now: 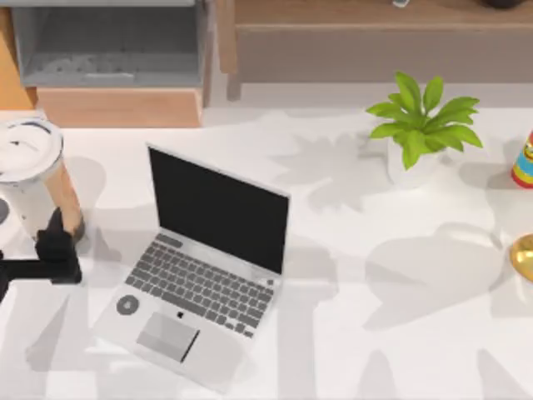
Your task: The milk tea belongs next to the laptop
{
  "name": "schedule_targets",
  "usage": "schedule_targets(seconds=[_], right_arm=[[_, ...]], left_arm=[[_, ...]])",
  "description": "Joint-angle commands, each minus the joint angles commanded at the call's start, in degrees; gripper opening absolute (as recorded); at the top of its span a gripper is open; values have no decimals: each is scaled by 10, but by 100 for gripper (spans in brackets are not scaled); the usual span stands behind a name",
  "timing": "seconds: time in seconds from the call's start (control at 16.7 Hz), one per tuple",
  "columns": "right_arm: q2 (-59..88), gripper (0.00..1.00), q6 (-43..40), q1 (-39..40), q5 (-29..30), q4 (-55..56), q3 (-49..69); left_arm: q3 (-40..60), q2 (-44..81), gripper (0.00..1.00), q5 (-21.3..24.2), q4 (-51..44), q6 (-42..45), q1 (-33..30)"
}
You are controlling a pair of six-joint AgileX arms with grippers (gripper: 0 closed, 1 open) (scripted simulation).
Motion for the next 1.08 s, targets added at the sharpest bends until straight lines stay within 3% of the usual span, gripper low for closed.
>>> schedule_targets(seconds=[0.54, 0.96, 1.08], right_arm=[[0, 100, 0, 0, 0, 0, 0], [0, 100, 0, 0, 0, 0, 0], [0, 100, 0, 0, 0, 0, 0]], left_arm=[[104, 291, 100, 9, 184, 3, 5], [116, 324, 100, 11, 207, 4, 6], [116, 324, 85, 11, 207, 4, 6]])
